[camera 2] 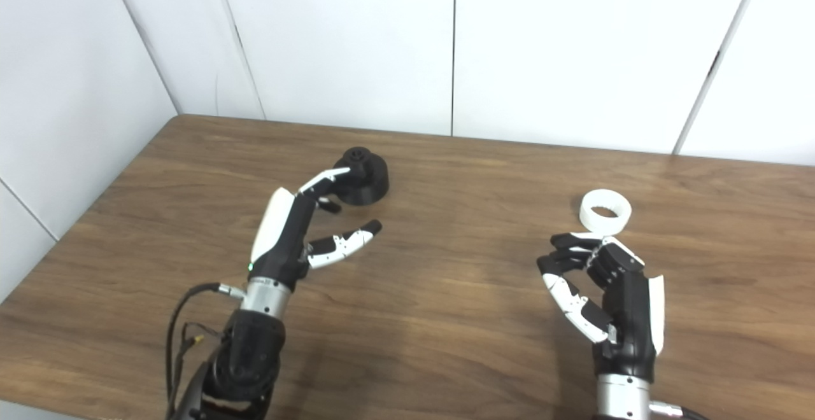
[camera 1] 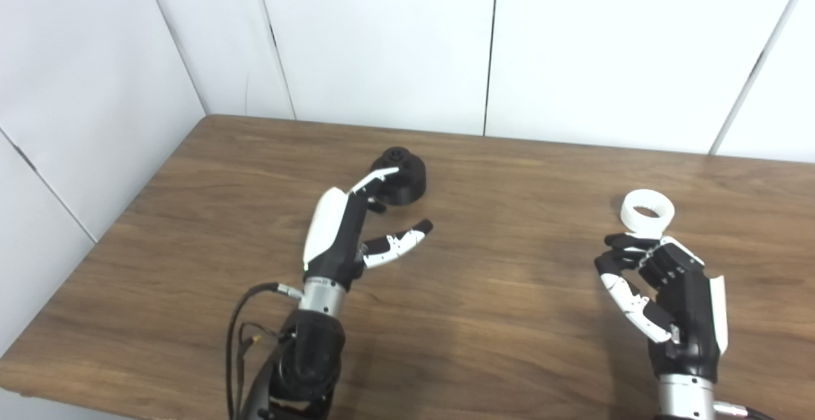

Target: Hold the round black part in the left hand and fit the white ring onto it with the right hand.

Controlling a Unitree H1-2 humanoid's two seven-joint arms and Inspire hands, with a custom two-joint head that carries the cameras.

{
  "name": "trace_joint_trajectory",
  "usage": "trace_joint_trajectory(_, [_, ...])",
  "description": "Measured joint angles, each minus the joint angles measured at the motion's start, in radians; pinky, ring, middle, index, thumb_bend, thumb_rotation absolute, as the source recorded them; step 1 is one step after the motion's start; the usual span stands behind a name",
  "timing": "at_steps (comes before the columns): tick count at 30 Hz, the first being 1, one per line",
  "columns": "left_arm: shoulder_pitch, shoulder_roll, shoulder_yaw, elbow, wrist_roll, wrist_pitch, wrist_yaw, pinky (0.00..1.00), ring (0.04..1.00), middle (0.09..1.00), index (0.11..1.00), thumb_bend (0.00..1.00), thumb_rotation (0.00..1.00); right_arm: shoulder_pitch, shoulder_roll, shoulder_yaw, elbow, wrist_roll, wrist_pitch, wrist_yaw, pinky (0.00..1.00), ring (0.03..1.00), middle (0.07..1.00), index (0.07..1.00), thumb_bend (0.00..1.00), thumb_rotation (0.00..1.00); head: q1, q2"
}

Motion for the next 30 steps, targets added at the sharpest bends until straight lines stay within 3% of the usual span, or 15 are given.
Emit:
trace_joint_trajectory(9, [-0.044,0.069,0.013,0.001,0.085,0.073,-0.021,0.66,0.801,0.844,0.812,0.67,0.34,-0.001,-0.001,-0.002,0.001,0.005,-0.001,0.000,0.42,0.497,0.570,0.493,0.50,0.15,0.000,-0.002])
trace_joint_trajectory(20, [-0.122,0.130,0.012,0.059,0.141,0.134,-0.057,0.75,0.886,0.899,0.852,0.80,0.45,-0.002,-0.001,-0.003,0.002,0.007,-0.001,0.000,0.42,0.497,0.572,0.493,0.50,0.15,-0.002,-0.003])
trace_joint_trajectory(30, [-0.168,0.168,-0.003,0.152,0.178,0.145,-0.057,0.87,0.924,0.916,0.852,0.83,0.50,-0.006,-0.002,-0.004,0.005,0.007,-0.004,0.000,0.42,0.500,0.571,0.493,0.50,0.15,-0.005,-0.006])
